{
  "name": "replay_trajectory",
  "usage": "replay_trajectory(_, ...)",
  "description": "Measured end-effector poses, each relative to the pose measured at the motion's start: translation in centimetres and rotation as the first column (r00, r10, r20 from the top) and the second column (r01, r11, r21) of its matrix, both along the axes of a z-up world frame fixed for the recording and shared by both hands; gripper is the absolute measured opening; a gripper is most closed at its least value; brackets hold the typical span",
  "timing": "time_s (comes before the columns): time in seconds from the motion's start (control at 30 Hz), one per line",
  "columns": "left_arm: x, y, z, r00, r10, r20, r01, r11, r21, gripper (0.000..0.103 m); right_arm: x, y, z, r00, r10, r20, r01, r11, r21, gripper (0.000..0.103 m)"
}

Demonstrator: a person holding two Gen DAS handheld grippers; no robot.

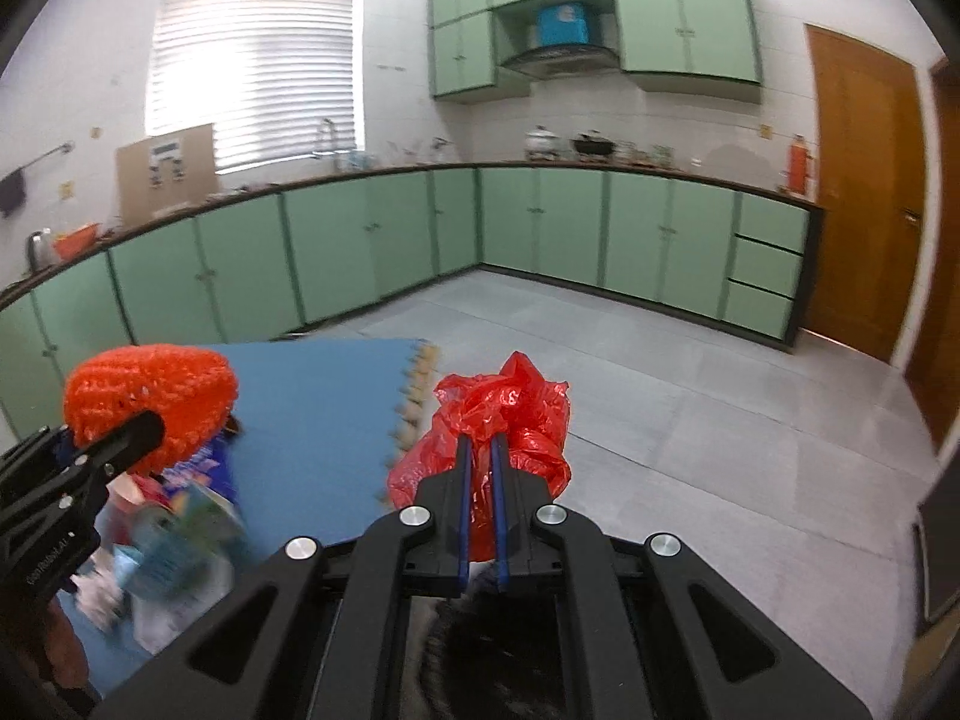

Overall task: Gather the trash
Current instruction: 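Carry both items over the black bin and open both tools to drop them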

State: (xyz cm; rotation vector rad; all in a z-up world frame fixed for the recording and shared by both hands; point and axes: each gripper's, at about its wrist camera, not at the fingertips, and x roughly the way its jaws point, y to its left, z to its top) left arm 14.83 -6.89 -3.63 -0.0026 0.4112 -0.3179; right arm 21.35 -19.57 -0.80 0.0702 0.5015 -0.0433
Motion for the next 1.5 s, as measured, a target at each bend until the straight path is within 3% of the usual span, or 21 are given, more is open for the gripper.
replay_trajectory(0.17,1.0,-5.3,-2.4,0.991,-0.118,-0.057,0.117,0.993,-0.027,0.03,-1.7,-4.8,-1.3,0.994,-0.105,-0.028,0.106,0.994,0.014,0.006)
replay_trajectory(0.37,2.4,-10.4,-6.1,0.965,-0.226,-0.132,0.224,0.974,-0.034,0.031,-1.9,-8.4,-3.8,0.986,-0.15,-0.077,0.153,0.987,0.041,0.006)
replay_trajectory(0.43,3.0,-11.4,-7.1,0.956,-0.244,-0.159,0.242,0.97,-0.031,0.036,-1.6,-9.1,-4.8,0.985,-0.147,-0.095,0.152,0.987,0.046,0.006)
replay_trajectory(0.57,3.9,-12.4,-9.1,0.945,-0.258,-0.2,0.26,0.966,-0.017,0.068,-0.3,-10.0,-7.2,0.98,-0.131,-0.151,0.14,0.989,0.055,0.01)
replay_trajectory(0.67,4.2,-12.0,-9.9,0.939,-0.267,-0.216,0.269,0.963,-0.021,0.079,0.5,-11.1,-9.2,0.971,-0.133,-0.199,0.15,0.986,0.076,0.031)
replay_trajectory(0.8,4.9,-11.7,-10.1,0.928,-0.288,-0.238,0.279,0.958,-0.069,0.087,0.6,-11.9,-10.1,0.965,-0.149,-0.217,0.172,0.981,0.091,0.046)
replay_trajectory(1.0,5.1,-11.3,-10.5,0.898,-0.348,-0.268,0.319,0.936,-0.15,0.089,0.8,-12.1,-10.0,0.961,-0.171,-0.215,0.192,0.978,0.082,0.048)
replay_trajectory(1.2,4.5,-10.3,-9.8,0.913,-0.327,-0.243,0.309,0.945,-0.11,0.089,0.6,-11.9,-9.6,0.965,-0.173,-0.199,0.193,0.978,0.083,0.048)
replay_trajectory(1.33,3.4,-8.5,-8.5,0.94,-0.274,-0.203,0.267,0.962,-0.058,0.089,0.1,-11.0,-8.8,0.972,-0.156,-0.177,0.174,0.981,0.089,0.051)
replay_trajectory(1.5,1.1,-4.4,-6.0,0.98,-0.158,-0.118,0.159,0.987,-0.002,0.09,-0.5,-8.4,-7.1,0.985,-0.126,-0.122,0.136,0.987,0.084,0.068)
